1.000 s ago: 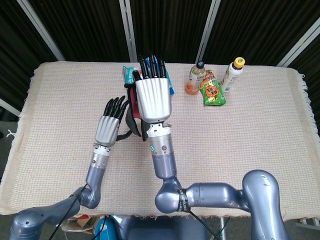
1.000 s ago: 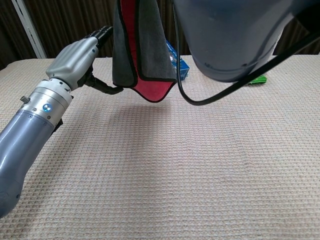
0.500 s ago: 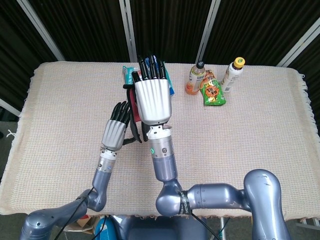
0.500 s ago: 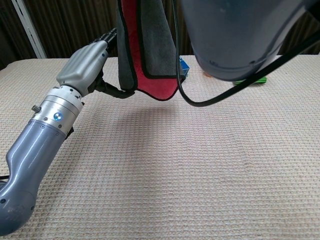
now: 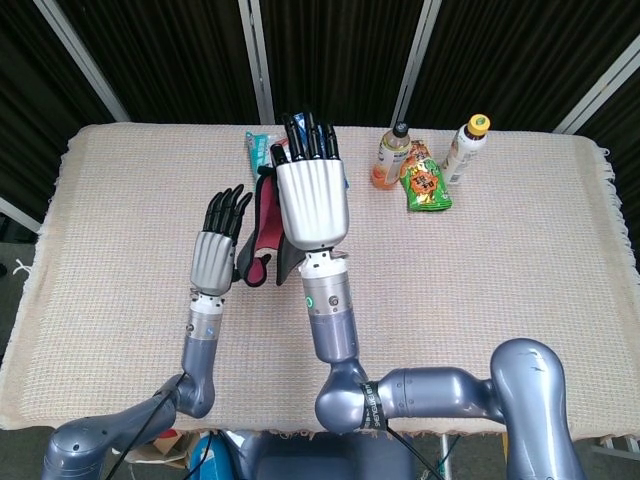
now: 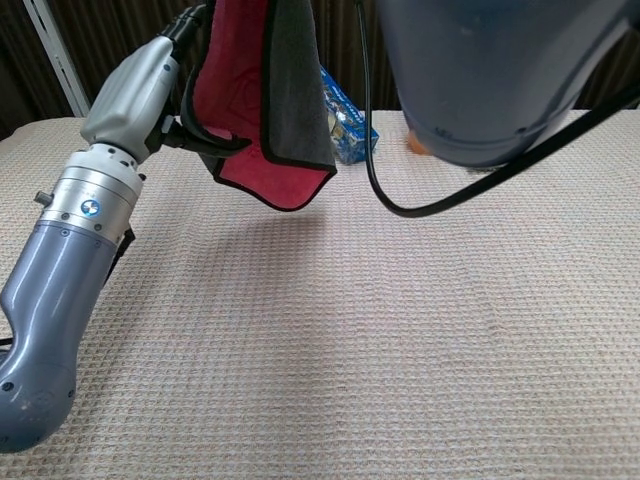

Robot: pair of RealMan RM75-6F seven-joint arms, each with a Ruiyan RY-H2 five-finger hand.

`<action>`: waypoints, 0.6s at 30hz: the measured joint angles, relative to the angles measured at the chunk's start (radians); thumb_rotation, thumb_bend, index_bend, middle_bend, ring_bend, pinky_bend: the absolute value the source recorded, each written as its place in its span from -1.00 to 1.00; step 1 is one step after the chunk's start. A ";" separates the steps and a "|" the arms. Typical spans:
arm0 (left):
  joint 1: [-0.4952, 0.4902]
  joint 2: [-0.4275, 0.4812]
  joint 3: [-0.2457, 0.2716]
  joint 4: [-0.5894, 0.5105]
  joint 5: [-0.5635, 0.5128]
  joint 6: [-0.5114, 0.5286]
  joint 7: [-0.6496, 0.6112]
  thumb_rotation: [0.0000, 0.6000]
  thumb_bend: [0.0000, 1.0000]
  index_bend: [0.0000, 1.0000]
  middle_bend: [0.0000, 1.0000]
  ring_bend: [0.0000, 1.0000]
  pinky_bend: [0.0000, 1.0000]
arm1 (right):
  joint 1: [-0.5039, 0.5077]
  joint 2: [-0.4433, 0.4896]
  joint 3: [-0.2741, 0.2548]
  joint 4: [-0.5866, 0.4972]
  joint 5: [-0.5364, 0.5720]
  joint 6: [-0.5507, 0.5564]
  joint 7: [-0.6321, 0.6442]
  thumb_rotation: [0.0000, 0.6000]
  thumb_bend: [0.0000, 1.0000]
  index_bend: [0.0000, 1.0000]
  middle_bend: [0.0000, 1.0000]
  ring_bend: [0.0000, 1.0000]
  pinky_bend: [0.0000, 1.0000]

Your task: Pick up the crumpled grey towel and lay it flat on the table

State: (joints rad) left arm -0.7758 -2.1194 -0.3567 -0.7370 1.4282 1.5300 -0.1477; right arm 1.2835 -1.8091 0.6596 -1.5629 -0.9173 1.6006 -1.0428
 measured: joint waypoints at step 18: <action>0.119 0.093 0.047 -0.039 -0.007 0.041 -0.048 1.00 -0.80 -1.00 -1.00 -1.00 -0.97 | -0.033 0.015 -0.025 -0.015 0.005 0.005 0.022 1.00 0.13 0.39 -0.49 -0.74 -0.57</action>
State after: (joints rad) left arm -0.6564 -2.0265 -0.3100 -0.7760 1.4212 1.5709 -0.1960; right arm 1.2508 -1.7945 0.6343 -1.5782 -0.9123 1.6059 -1.0212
